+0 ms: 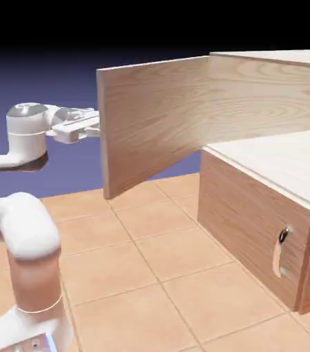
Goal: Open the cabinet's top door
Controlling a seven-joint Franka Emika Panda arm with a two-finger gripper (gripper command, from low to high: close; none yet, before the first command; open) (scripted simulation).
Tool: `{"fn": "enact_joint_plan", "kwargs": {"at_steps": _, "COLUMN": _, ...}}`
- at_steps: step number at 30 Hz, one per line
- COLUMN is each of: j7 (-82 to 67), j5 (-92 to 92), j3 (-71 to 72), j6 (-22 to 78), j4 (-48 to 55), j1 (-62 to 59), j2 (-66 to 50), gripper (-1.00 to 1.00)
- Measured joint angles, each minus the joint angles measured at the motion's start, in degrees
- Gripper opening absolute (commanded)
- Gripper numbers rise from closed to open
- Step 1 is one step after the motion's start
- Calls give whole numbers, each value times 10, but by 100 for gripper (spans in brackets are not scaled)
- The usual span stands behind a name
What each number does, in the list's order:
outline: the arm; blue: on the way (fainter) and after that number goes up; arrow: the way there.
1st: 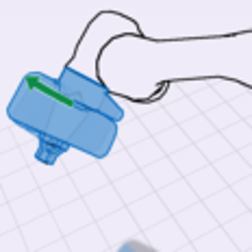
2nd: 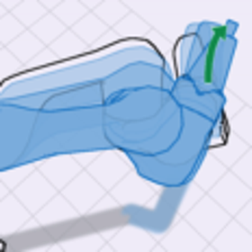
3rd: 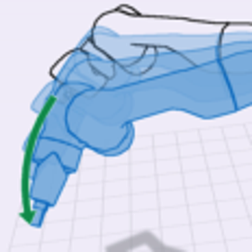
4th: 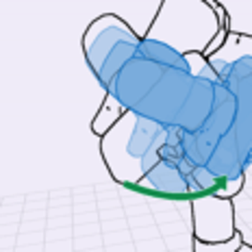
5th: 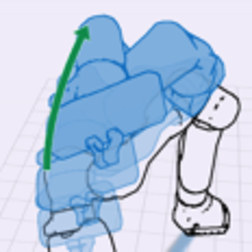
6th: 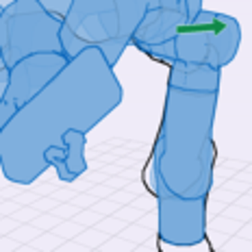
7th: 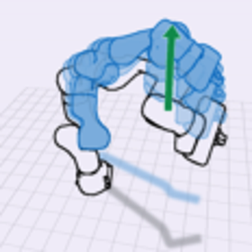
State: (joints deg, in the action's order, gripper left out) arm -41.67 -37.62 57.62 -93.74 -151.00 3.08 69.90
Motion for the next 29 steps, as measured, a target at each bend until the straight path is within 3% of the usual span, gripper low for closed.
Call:
{"fn": "enact_joint_plan", "kwargs": {"at_steps": 14, "j7": -25, "j5": 110, "j3": 180, "j6": 235, "j4": 291, "j1": -225, "j2": -29, "gripper": -100}}
{"fn": "enact_joint_plan", "kwargs": {"at_steps": 29, "j7": -90, "j5": 150, "j3": 275, "j6": 438, "j4": 602, "j1": -465, "j2": 13, "gripper": -100}}
